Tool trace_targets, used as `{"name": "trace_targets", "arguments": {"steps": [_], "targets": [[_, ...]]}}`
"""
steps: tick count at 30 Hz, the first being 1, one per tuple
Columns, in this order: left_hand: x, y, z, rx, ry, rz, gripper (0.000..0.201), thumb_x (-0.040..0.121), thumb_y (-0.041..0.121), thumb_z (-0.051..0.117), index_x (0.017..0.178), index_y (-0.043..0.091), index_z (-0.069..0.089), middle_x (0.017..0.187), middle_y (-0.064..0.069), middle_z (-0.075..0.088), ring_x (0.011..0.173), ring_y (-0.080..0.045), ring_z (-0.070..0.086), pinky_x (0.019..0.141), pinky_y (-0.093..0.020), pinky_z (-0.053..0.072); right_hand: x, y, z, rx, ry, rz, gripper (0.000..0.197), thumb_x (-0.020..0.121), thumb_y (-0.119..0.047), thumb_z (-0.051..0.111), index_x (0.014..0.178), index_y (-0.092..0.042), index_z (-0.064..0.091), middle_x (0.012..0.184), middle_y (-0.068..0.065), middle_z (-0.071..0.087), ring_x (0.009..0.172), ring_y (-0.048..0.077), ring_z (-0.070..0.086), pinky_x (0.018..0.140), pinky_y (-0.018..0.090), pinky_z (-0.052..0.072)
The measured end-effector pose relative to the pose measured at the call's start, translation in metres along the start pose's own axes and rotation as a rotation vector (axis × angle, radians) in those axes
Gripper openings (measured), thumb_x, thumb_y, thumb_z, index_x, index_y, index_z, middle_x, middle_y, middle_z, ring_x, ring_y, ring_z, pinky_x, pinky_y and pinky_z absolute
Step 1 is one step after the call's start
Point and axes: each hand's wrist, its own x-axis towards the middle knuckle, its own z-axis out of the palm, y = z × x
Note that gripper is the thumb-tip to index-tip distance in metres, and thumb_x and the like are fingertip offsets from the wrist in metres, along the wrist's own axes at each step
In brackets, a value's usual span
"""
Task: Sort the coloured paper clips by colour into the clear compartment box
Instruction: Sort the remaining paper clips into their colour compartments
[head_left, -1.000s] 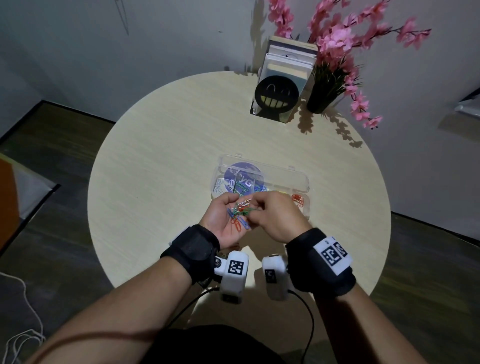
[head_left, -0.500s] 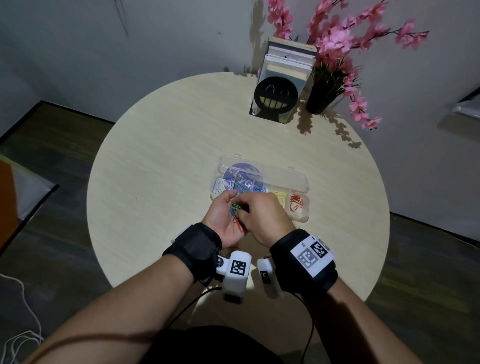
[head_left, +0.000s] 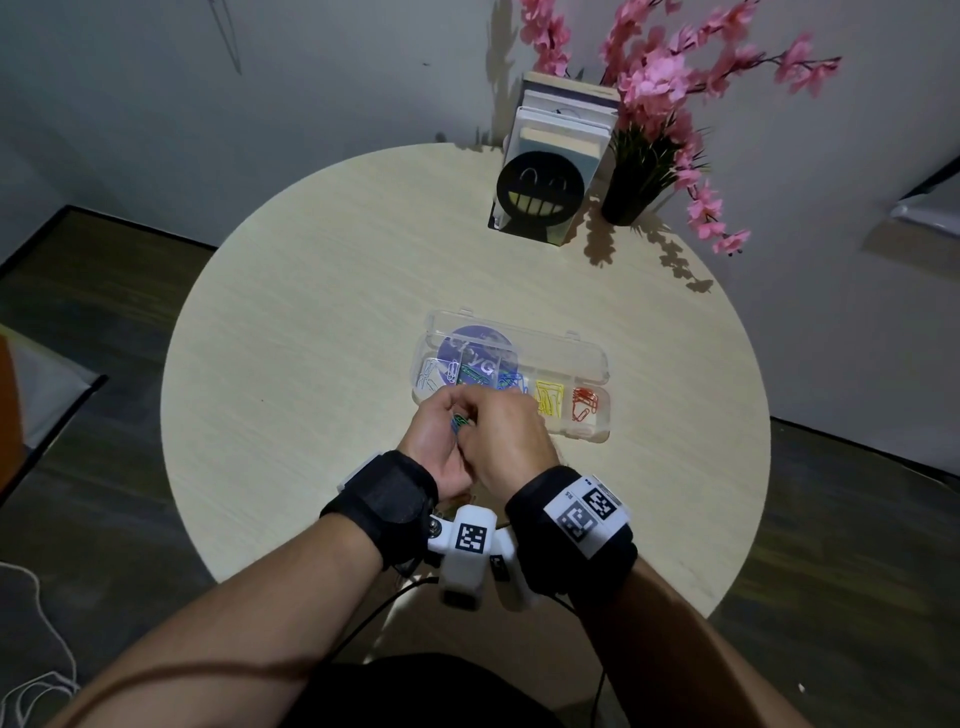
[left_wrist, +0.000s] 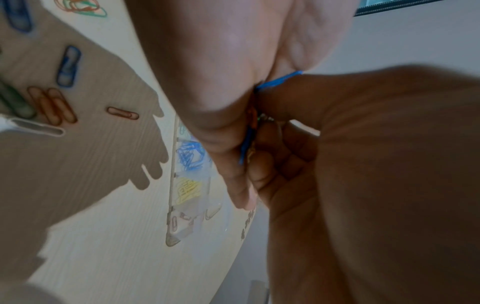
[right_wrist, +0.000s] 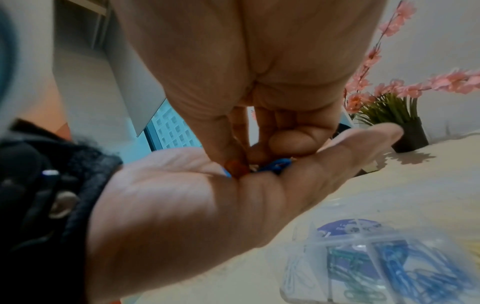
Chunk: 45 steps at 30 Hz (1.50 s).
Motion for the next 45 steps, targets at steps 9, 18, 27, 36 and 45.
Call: {"name": "trace_targets", "arguments": {"steps": [9, 18, 27, 36, 45], "targets": [[-0.003, 0.009, -0.002, -0.059, -0.008, 0.072, 0.039, 0.093, 0.024, 0.033, 0.09, 0.003, 0.066, 0.084, -0.012, 0.069, 0.079, -0.022, 0.066, 0.074, -0.031, 0.055, 0.016, 0.019, -0.019, 0.28, -0.005, -0.106, 0.011, 0.074, -0.006, 0.063, 0.075, -0.017, 0.062, 0.06, -0.005, 0.054, 0.06, 0.013, 0.049, 0.058, 0.026, 0.041], [-0.013, 0.036, -0.031, -0.084, 0.021, 0.114, 0.052, 0.091, 0.024, 0.031, 0.11, -0.011, 0.064, 0.122, -0.029, 0.06, 0.106, -0.046, 0.061, 0.094, -0.057, 0.044, 0.063, 0.045, -0.032, 0.606, -0.044, 0.029, 0.021, 0.075, 0.01, 0.061, 0.07, -0.011, 0.059, 0.051, 0.006, 0.05, 0.042, 0.017, 0.044, 0.044, 0.022, 0.038], [-0.025, 0.06, -0.05, -0.11, 0.022, 0.153, 0.053, 0.092, 0.025, 0.03, 0.109, -0.011, 0.065, 0.125, -0.029, 0.059, 0.115, -0.047, 0.056, 0.104, -0.054, 0.039, 0.119, 0.049, 0.008, 0.367, -0.03, 0.188, 0.017, 0.073, 0.004, 0.067, 0.065, -0.01, 0.062, 0.058, 0.009, 0.059, 0.047, 0.021, 0.053, 0.054, 0.031, 0.052], [-0.026, 0.055, -0.034, -0.095, -0.027, 0.108, 0.053, 0.093, 0.025, 0.029, 0.117, -0.01, 0.06, 0.126, -0.028, 0.058, 0.114, -0.046, 0.057, 0.095, -0.056, 0.044, 0.089, 0.039, -0.017, 0.406, 0.016, 0.008, 0.004, 0.082, -0.009, 0.066, 0.082, -0.013, 0.067, 0.07, 0.0, 0.063, 0.054, 0.012, 0.06, 0.053, 0.022, 0.049], [-0.029, 0.03, -0.012, 0.006, -0.037, 0.069, 0.051, 0.082, 0.023, 0.04, 0.115, -0.009, 0.062, 0.111, -0.028, 0.064, 0.093, -0.041, 0.068, 0.085, -0.052, 0.053, 0.051, 0.039, -0.014, 0.65, -0.362, 0.047, 0.023, 0.075, -0.026, 0.072, 0.091, -0.01, 0.074, 0.088, 0.023, 0.07, 0.075, 0.029, 0.057, 0.067, 0.036, 0.045]]}}
